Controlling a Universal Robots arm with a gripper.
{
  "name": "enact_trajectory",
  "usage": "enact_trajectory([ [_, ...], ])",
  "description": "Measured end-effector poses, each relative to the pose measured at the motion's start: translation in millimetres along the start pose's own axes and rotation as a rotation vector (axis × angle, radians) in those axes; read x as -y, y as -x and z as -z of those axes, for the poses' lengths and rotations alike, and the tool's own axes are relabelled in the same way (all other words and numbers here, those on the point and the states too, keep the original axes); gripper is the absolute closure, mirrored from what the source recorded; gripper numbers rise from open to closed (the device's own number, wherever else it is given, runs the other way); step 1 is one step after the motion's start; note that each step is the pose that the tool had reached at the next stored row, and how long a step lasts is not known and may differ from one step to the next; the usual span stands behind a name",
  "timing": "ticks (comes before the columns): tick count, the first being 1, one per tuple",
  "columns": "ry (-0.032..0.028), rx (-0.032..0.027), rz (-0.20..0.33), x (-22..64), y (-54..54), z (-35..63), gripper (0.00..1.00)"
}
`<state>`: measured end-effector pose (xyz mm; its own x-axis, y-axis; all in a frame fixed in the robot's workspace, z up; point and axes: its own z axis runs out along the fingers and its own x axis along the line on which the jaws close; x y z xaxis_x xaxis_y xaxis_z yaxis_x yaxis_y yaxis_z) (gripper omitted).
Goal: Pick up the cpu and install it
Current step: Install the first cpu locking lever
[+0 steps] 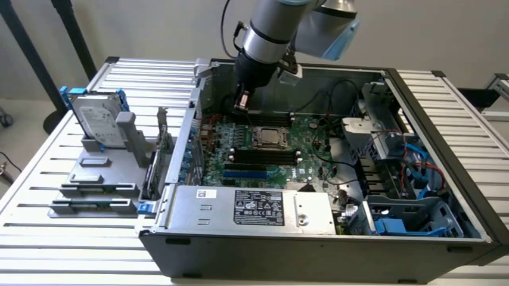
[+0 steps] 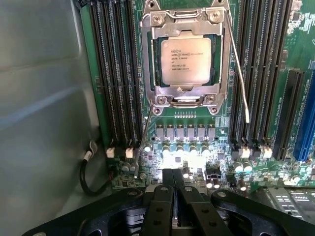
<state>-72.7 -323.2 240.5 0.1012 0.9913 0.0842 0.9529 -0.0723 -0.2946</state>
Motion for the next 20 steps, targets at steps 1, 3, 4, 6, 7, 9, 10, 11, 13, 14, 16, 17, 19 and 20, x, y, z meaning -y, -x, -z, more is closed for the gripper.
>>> enact_trajectory([
  [1, 0.0012, -0.0046, -0.013, 0.1, 0.0, 0.0, 0.89],
  [3, 0.0036, -0.0135, -0.041, 0.2, 0.0, 0.0, 0.89],
  [4, 0.0049, -0.0181, -0.056, 0.2, 0.0, 0.0, 0.89],
  [6, 0.0078, -0.0281, -0.088, 0.1, 0.0, 0.0, 0.89],
  [7, 0.0093, -0.0331, -0.104, 0.1, 0.0, -0.1, 0.89],
  [9, 0.012, -0.0426, -0.135, 0.1, 0.0, -0.1, 0.89],
  [10, 0.0134, -0.0474, -0.151, 0.1, 0.0, -0.1, 0.89],
  [11, 0.0148, -0.0522, -0.166, 0.1, 0.0, -0.1, 0.89],
  [13, 0.0169, -0.0616, -0.194, 0.2, 0.0, 0.1, 0.89],
  [14, 0.0175, -0.0676, -0.204, 0.5, -0.1, 0.8, 0.89],
  [16, 0.0179, -0.079, -0.221, 1.3, -0.2, 2.8, 0.89],
  [17, 0.0182, -0.0849, -0.23, 1.7, -0.3, 3.9, 0.89],
  [19, 0.0186, -0.0975, -0.249, 2.6, -0.5, 6.2, 0.89],
  [20, 0.0187, -0.1036, -0.256, 3.0, -0.6, 7.3, 0.89],
])
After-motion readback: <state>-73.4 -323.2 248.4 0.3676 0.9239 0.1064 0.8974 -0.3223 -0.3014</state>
